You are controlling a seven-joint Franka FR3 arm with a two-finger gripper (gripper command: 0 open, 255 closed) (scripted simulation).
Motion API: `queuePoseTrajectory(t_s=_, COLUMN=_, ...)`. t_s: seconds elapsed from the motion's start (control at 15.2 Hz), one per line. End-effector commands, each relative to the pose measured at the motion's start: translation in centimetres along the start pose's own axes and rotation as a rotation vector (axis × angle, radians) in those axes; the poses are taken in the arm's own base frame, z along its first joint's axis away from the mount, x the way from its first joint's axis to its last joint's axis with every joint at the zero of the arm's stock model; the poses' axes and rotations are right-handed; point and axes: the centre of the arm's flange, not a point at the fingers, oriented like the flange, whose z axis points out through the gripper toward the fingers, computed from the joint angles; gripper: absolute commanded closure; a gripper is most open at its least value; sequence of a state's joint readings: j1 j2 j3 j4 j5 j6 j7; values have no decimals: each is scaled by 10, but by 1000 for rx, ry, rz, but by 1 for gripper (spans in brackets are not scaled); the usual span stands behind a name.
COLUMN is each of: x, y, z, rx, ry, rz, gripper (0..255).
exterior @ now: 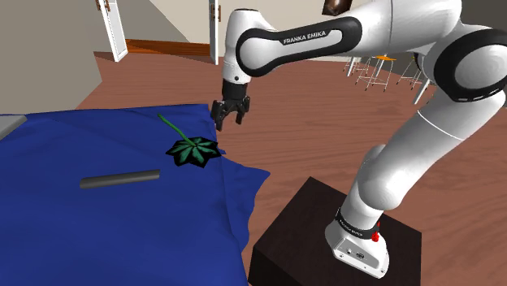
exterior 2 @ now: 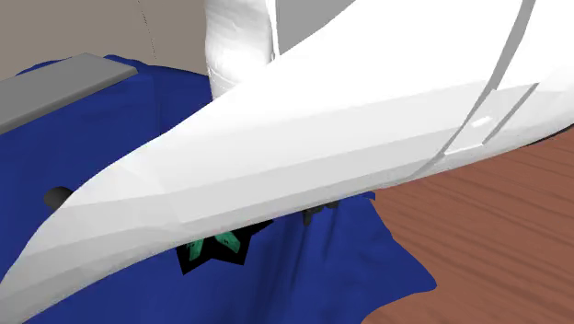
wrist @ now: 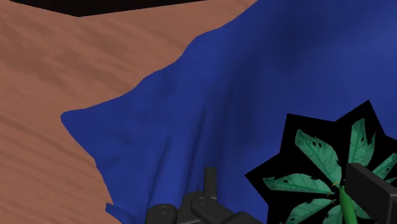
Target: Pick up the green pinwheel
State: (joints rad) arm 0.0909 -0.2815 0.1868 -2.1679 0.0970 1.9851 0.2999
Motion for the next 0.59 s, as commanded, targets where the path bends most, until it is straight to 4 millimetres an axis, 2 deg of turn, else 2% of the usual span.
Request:
queuePoseTrajectory(t_s=0.0, x=17, y=-16, z=8, rx=-5, ry=28, rz=-4, gripper=0)
queuePoseTrajectory(t_s=0.53, x=81, y=-85, z=28, rx=-30, ry=135, rz=-23, gripper=0)
